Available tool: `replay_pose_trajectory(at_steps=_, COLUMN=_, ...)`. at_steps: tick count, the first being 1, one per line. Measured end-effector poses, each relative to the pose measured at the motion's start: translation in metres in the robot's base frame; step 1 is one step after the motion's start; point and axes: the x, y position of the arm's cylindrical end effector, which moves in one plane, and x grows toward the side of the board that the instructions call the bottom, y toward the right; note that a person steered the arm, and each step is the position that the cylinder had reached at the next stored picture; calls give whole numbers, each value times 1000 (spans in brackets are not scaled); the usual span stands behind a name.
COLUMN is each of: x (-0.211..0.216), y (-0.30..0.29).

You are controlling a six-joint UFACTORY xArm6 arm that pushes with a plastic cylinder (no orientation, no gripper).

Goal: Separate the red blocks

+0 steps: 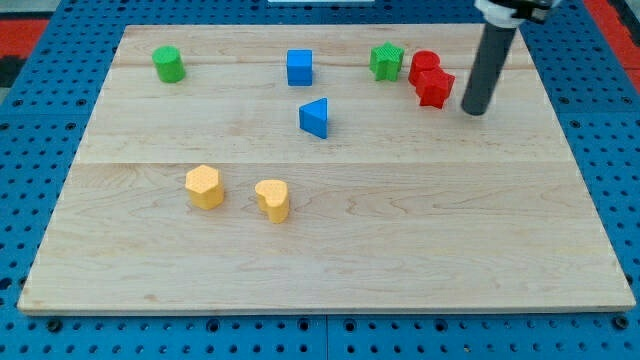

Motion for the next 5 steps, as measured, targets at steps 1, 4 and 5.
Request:
replay_pose_trajectory(at_steps=1, x=-30, y=55)
replay_pose_trajectory(at_steps=4, x=-48, y=82)
replay_pose_trajectory(at_steps=5, x=-52, y=86)
